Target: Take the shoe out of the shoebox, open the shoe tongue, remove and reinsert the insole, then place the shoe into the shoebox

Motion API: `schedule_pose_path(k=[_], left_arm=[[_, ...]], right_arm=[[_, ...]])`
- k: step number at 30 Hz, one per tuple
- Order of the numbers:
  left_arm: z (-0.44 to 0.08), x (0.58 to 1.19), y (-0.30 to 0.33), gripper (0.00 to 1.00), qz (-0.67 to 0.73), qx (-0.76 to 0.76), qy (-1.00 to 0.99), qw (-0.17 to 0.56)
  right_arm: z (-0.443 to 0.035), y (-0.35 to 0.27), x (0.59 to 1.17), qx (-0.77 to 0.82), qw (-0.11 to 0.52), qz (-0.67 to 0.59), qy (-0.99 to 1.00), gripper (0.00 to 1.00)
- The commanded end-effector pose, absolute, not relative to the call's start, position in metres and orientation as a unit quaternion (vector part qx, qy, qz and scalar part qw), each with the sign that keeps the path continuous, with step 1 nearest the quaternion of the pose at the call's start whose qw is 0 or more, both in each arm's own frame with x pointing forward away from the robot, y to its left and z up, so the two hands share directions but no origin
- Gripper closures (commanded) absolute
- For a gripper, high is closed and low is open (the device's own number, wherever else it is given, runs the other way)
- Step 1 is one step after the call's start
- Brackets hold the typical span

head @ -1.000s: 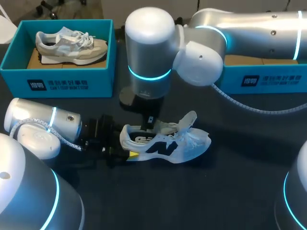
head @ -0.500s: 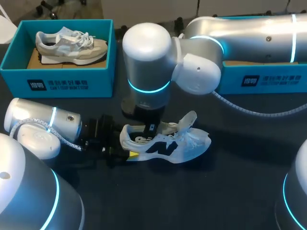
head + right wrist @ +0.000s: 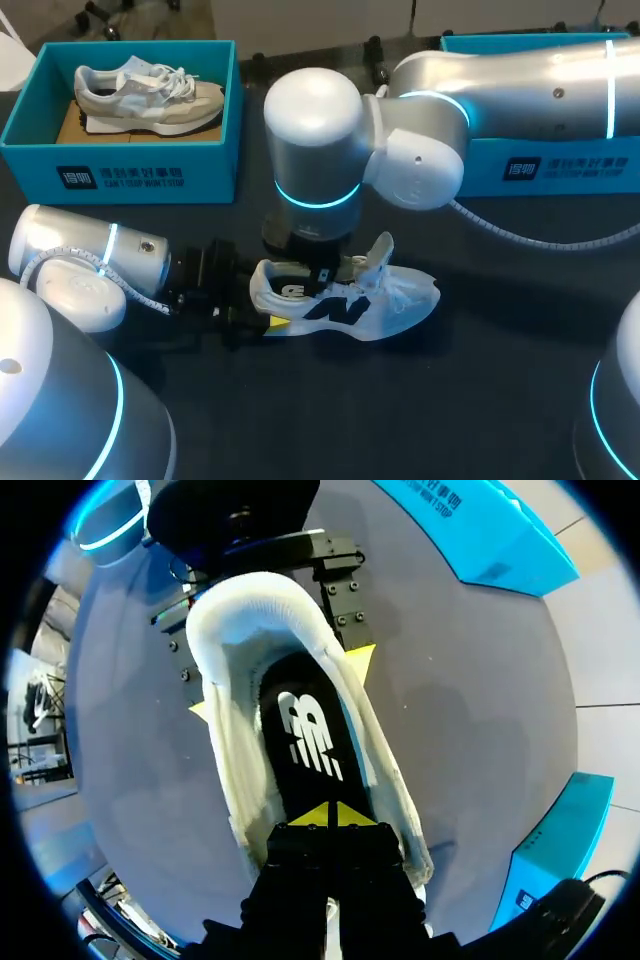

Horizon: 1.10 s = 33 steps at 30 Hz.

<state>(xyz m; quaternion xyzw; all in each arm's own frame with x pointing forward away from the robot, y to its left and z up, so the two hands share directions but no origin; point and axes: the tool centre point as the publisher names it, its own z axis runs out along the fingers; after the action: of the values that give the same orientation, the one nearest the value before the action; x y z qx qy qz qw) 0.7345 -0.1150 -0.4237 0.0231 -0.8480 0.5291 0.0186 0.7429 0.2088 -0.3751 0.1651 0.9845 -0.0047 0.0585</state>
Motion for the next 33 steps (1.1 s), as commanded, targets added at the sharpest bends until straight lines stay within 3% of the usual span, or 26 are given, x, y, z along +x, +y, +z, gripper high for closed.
schedule_pose_path(k=[1,9,10,11,14,33], left_arm=[[-0.429,0.738,-0.114,1.00,0.528,0.023,-0.849,0.018],[-0.429,0.738,-0.114,1.00,0.528,0.023,-0.849,0.018],[-0.429,0.738,-0.114,1.00,0.528,0.023,-0.849,0.018],[-0.429,0.738,-0.114,1.00,0.528,0.023,-0.849,0.018],[-0.429,0.738,-0.114,1.00,0.528,0.023,-0.849,0.018],[-0.429,0.738,-0.114,1.00,0.528,0.023,-0.849,0.018]], right_arm=[[-0.371,0.206,0.746,0.163,0.061,-0.002,0.985,1.00],[-0.376,0.207,0.750,0.160,0.068,0.010,0.985,1.00],[-0.377,0.207,0.750,0.160,0.068,0.011,0.985,0.95],[-0.378,0.208,0.750,0.159,0.068,0.011,0.985,0.78],[-0.380,0.211,0.752,0.155,0.068,0.014,0.985,0.69],[-0.396,0.218,0.765,0.130,0.046,0.044,0.989,0.58]])
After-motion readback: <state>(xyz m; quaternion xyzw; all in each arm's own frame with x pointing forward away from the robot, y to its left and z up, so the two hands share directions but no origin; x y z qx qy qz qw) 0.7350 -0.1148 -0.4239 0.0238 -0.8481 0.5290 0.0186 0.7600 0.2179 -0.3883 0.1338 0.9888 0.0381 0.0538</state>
